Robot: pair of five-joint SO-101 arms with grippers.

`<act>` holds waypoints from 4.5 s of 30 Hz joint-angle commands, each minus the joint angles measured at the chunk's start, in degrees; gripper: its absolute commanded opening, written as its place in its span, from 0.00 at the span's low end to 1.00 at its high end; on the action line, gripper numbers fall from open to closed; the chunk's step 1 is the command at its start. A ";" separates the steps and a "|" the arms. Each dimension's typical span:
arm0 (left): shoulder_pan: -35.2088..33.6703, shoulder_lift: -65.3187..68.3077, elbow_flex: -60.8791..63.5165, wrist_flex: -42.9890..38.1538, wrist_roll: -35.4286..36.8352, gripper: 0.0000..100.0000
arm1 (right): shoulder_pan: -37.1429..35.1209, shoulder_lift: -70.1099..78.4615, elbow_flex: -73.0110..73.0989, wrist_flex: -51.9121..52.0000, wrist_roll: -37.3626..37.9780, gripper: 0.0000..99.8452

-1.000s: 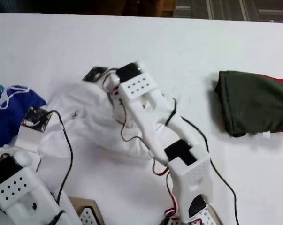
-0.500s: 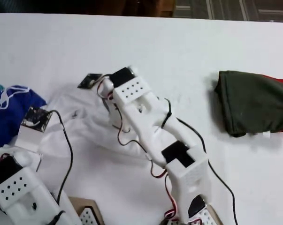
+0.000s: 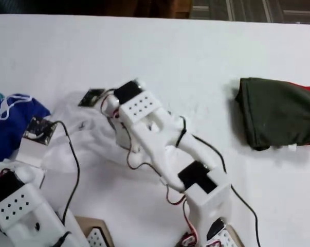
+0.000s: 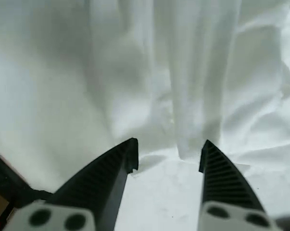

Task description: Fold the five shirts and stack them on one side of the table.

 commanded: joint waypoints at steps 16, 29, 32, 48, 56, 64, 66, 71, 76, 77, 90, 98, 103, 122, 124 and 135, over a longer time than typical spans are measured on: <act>-0.70 -0.53 -0.13 -0.79 0.00 0.03 | 2.59 5.49 -4.31 1.19 0.00 0.21; -0.70 -0.53 -0.13 -0.79 0.09 0.03 | 2.77 7.34 -4.57 1.19 -0.18 0.02; -0.70 -0.53 -0.13 -0.79 0.09 0.03 | 2.86 7.34 -6.86 1.27 -0.18 0.02; -0.70 -0.53 -0.31 -0.79 0.00 0.03 | 2.68 -3.82 -6.24 1.45 -0.09 0.02; -0.70 -0.53 -0.31 -0.79 0.00 0.03 | 6.29 -10.15 -6.33 1.36 0.00 0.02; -0.70 -0.53 -0.22 -0.79 0.09 0.03 | 8.31 -11.82 -5.89 1.27 3.52 0.02; -0.70 -0.53 -0.22 -0.79 0.00 0.03 | 8.31 -10.42 -5.89 1.27 3.69 0.02; -0.70 -0.53 -0.13 -0.79 0.18 0.03 | 7.78 -7.43 -6.15 1.36 3.52 0.06; -0.70 -0.53 -0.04 -0.79 0.18 0.03 | 7.78 -6.81 -5.89 1.27 3.87 0.17; -0.70 -0.53 -0.04 -0.79 0.18 0.03 | 7.78 -6.81 -5.89 1.27 3.87 0.17; -0.70 -0.53 -0.04 -0.79 0.18 0.03 | 10.68 -1.71 -6.24 -0.48 3.52 0.11; -0.70 -0.53 -0.04 -0.79 0.09 0.03 | 10.68 0.84 -6.86 -0.48 3.52 0.11; -0.70 -0.53 -0.04 -0.79 0.09 0.03 | 11.03 2.77 -9.93 -0.04 3.52 0.11; -0.79 -0.53 -6.02 3.87 3.78 0.03 | 10.77 1.01 -13.01 1.27 3.52 0.02; -0.70 -0.53 -9.27 5.45 5.54 0.03 | 10.95 -1.89 -13.80 1.27 3.52 0.02; -0.70 -0.53 -17.19 5.71 11.60 0.03 | 12.70 -14.11 -13.54 1.27 3.87 0.02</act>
